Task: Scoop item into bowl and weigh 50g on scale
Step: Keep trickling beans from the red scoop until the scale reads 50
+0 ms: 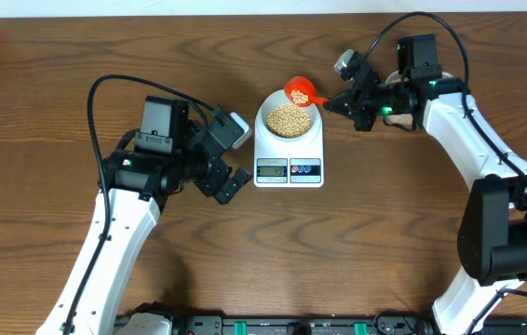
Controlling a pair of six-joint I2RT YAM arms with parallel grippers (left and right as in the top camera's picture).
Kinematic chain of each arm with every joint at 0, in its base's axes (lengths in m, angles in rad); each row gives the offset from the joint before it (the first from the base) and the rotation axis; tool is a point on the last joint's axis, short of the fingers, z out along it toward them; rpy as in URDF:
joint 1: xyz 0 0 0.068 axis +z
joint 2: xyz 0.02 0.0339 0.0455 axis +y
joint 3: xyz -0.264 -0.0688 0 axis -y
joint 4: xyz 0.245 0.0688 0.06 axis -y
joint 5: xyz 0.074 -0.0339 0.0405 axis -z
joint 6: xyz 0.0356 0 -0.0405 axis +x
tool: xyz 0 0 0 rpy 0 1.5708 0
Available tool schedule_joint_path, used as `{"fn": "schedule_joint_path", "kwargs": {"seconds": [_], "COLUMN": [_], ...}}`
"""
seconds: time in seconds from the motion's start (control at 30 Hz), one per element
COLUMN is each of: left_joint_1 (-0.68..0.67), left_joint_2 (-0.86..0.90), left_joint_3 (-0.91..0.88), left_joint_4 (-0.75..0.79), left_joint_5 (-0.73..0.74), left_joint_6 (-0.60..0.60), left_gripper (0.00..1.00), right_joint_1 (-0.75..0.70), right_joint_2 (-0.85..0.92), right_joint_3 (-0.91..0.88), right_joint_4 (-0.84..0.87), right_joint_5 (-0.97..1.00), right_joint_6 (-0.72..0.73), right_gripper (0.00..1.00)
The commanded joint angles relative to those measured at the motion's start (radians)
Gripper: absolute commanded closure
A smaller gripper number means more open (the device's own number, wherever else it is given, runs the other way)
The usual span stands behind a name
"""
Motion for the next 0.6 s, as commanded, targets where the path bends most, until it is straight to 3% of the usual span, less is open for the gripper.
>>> {"fn": "schedule_joint_path", "kwargs": {"seconds": [0.0,0.57], "left_joint_1": [0.004,0.004], "left_joint_2": [0.006,0.006], "left_joint_3": [0.022,0.022], "left_joint_4": [0.0,0.0], "left_joint_5": [0.009,0.009], "left_joint_6": [0.017,0.017], "left_gripper": [0.0,0.0], "right_joint_1": [0.008,0.008], "right_joint_2": [-0.002,-0.002], "right_joint_3": [-0.008,-0.008], "right_joint_4": [-0.001,-0.001], "right_joint_5": [-0.012,-0.038], "right_joint_6": [0.003,0.008], "right_gripper": [0.99,0.99]}}
